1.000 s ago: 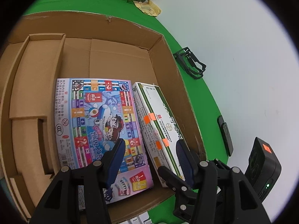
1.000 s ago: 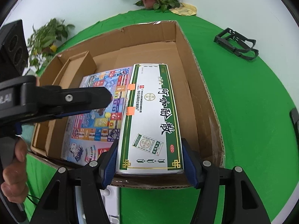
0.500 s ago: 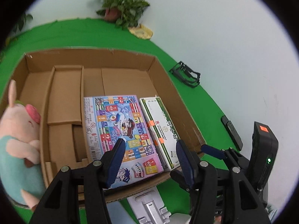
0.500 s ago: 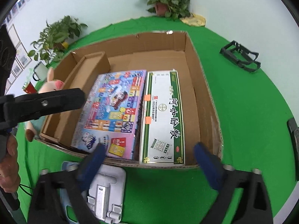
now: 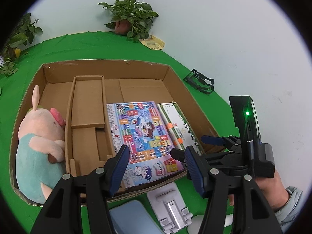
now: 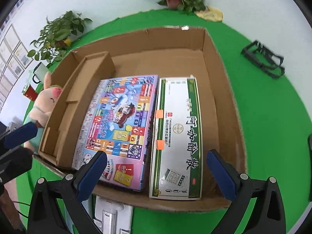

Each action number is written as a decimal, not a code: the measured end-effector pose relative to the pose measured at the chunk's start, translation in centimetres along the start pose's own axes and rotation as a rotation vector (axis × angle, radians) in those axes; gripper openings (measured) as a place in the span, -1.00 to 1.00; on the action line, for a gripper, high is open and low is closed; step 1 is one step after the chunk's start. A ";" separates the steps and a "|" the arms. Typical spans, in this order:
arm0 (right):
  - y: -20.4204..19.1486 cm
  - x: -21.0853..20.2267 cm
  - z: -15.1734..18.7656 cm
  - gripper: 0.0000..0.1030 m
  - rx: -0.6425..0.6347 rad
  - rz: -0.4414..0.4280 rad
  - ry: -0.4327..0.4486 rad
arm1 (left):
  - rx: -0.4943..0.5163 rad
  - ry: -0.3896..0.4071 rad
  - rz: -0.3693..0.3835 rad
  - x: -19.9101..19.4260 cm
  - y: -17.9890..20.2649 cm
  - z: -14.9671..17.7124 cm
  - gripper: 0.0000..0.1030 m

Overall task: Organize objects
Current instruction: 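Open the right gripper to release the medicine box and withdraw, then move the right gripper toward the white handheld fan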

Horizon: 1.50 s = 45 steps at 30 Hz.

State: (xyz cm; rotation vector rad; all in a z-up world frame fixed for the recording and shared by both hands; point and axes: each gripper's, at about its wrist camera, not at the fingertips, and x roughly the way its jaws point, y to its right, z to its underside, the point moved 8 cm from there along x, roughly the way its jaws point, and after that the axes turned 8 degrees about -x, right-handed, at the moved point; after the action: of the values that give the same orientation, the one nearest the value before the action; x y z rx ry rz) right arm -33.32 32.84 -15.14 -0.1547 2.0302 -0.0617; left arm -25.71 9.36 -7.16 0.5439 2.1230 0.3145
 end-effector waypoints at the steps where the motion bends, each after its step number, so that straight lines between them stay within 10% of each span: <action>1: -0.2 0.4 0.2 0.99 0.000 -0.014 -0.012 | -0.005 -0.001 -0.001 0.1 -0.3 0.0 0.13; 13: -3.2 0.0 1.2 0.99 -0.107 0.009 0.004 | 0.017 0.035 -0.011 -0.5 -0.3 0.7 0.13; 23: -3.1 -9.1 4.6 0.99 -0.130 0.244 0.260 | 0.126 0.344 -0.248 -7.0 1.3 2.1 0.62; 45: -6.0 -18.5 18.0 0.97 -0.111 0.222 0.401 | 0.139 0.288 -0.248 -9.3 4.5 9.1 0.59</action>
State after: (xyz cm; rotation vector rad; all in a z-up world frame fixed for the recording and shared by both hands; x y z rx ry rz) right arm -8.59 29.85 -6.10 0.0181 2.4394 0.1729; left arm -12.38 8.93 -3.81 0.3225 2.4747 0.1102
